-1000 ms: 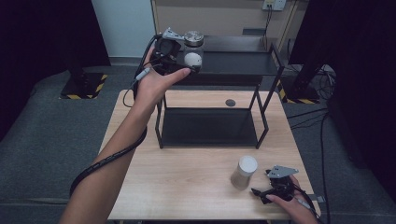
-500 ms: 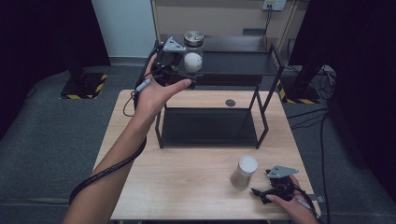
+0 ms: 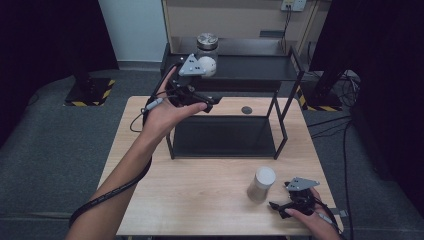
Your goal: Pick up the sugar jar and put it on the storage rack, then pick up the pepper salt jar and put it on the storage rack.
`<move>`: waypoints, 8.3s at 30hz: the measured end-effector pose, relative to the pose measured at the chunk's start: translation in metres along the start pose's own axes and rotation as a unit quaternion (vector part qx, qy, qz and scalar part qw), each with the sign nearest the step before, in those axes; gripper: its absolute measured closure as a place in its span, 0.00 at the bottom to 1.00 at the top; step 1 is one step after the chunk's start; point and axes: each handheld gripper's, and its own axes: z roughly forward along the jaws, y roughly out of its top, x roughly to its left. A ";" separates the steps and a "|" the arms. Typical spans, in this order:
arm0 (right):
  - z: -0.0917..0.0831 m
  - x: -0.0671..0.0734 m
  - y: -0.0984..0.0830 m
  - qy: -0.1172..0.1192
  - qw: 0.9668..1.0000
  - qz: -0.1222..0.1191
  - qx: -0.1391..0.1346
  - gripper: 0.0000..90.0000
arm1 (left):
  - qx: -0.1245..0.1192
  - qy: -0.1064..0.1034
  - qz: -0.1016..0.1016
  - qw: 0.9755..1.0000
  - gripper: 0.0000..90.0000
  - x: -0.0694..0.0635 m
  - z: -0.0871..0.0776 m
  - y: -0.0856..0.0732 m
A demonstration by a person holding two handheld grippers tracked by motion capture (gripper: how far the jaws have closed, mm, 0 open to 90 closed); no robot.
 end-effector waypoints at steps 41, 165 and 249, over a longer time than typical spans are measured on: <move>0.000 0.000 0.000 0.000 1.000 0.000 0.000 0.01 | 0.034 -0.082 0.006 0.996 0.06 -0.013 0.053 -0.097; -0.025 0.006 0.023 0.025 0.999 -0.023 -0.038 0.04 | 0.159 0.050 -0.179 0.970 0.03 -0.061 -0.009 -0.299; -0.011 -0.017 0.095 0.082 0.988 -0.089 -0.095 0.39 | 0.160 0.050 -0.180 0.969 0.03 -0.061 -0.008 -0.299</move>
